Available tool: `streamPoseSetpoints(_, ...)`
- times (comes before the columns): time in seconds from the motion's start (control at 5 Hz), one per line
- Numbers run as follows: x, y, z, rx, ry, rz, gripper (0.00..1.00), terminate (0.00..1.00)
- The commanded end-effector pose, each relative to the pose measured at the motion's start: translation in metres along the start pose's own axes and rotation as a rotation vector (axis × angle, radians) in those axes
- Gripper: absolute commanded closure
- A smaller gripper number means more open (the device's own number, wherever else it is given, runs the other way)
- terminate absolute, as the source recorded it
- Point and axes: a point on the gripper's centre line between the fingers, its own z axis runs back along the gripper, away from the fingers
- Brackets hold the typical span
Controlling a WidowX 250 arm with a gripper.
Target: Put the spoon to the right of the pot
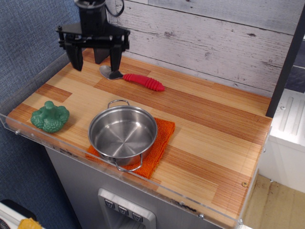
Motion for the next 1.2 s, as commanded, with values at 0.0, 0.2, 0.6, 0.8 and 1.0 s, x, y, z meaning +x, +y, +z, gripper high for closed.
streamPoseSetpoints(0.0,0.032,-0.034,0.000,-0.095,-0.008,0.461,0.00,0.00)
streamPoseSetpoints(0.2,0.043,-0.045,-0.008,-0.133,-0.059,0.629,0.00,0.00)
streamPoseSetpoints(0.6,0.060,-0.062,-0.030,-0.154,-0.054,0.753,0.00,0.00)
streamPoseSetpoints(0.8,0.061,-0.067,-0.042,-0.140,-0.017,0.763,0.00,0.00)
streamPoseSetpoints(1.0,0.055,-0.068,-0.054,-0.133,0.044,0.761,0.00,0.00)
